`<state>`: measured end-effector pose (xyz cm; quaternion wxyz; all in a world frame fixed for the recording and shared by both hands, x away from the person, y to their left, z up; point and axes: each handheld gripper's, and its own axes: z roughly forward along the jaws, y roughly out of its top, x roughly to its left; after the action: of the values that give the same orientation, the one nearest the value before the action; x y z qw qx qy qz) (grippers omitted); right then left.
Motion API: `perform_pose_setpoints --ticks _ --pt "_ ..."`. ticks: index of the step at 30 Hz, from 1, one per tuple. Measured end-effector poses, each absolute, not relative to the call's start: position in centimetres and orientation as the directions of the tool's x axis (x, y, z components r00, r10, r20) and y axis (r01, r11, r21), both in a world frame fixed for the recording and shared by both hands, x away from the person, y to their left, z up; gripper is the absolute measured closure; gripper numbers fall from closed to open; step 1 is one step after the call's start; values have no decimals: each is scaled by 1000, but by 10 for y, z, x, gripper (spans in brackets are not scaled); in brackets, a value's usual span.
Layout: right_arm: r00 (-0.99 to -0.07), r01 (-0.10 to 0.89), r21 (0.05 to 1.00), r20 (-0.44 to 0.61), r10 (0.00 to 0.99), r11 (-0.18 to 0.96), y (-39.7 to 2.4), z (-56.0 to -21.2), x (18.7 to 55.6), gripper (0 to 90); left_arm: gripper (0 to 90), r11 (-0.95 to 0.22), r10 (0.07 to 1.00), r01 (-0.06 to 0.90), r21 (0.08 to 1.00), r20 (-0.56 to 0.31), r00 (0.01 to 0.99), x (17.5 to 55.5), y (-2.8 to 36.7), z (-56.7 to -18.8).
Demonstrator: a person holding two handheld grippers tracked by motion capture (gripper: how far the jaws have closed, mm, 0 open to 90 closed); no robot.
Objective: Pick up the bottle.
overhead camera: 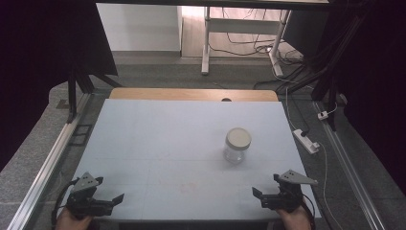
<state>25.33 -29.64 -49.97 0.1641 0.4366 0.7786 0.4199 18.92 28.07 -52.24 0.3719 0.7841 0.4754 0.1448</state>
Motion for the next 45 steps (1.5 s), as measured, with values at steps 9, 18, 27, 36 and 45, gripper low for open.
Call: perform_pose_setpoints --ticks 9,18,27,36,45 --pt "-579 543 788 100 809 291 -294 -500 254 0 0 -271 855 640 719 -126 503 189 280 -523" --pt "-585 538 787 93 806 300 -293 -500 253 0 0 -282 850 634 720 -119 513 189 280 -522" --pt "-595 529 790 83 799 312 -292 -500 253 0 0 -278 848 635 721 -126 515 189 280 -523" --pt "-602 492 817 69 796 302 -291 -493 252 0 0 -272 847 635 723 -133 514 189 281 -523" --pt "-614 479 818 51 787 320 -289 -495 255 0 0 -272 846 635 723 -135 516 189 281 -523"
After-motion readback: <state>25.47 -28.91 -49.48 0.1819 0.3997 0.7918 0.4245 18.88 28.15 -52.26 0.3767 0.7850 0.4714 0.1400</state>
